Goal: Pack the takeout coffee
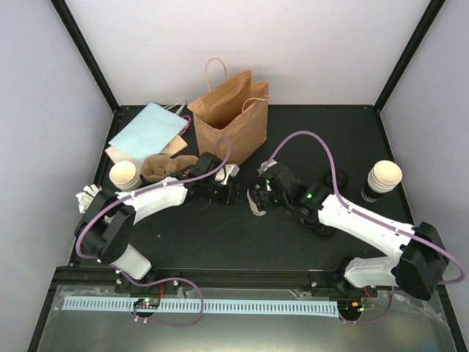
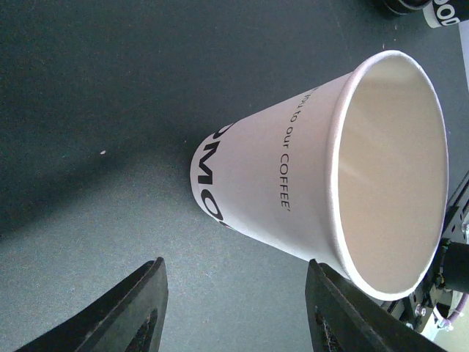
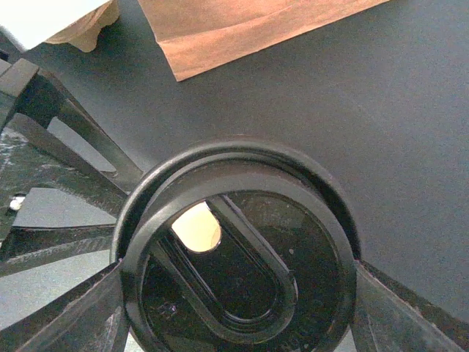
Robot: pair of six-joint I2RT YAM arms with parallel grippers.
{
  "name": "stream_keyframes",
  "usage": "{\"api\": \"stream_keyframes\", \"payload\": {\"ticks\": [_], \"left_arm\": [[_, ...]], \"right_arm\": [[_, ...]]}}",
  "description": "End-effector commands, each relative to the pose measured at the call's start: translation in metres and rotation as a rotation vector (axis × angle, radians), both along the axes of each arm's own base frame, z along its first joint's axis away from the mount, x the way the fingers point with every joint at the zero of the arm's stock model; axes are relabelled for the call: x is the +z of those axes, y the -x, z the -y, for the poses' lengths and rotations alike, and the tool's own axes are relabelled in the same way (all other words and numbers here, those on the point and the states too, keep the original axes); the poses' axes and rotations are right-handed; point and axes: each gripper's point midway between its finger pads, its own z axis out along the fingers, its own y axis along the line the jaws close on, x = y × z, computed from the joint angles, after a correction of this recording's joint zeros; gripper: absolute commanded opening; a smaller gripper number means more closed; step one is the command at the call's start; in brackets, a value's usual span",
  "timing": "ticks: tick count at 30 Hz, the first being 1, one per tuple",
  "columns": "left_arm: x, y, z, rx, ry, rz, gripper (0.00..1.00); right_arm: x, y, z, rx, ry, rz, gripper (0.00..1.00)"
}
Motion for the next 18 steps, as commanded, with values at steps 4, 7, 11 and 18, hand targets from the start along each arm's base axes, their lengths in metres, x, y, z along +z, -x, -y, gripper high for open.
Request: {"api": "stream_keyframes", "payload": {"ticks": [4, 7, 11, 18], "left_arm": [[0.0112, -0.0111, 0.0076, -0.001, 0.032, 0.022, 0.54], [0.0105, -0.0118, 0.0078, 0.000, 0.031, 0.021, 0.54], [0.0096, -0.0115, 0.0082, -0.003, 0.031, 0.016, 0.54], [0.0093, -0.0121, 0.0092, -0.005, 0.030, 0.015, 0.54]], "right_arm": [[-0.0088, -0.0046, 0.0004, -0.009, 0.035, 0.009, 0.78], [-0.0099, -0.0044, 0.0000, -0.008, 0.035, 0.009, 0.78], [-0.0105, -0.0046, -0.0019, -0.002, 0.029, 0.009, 0.78], [-0.0126, -0.0059, -0.0037, 0.002, 0.033, 0.009, 0.78]]}}
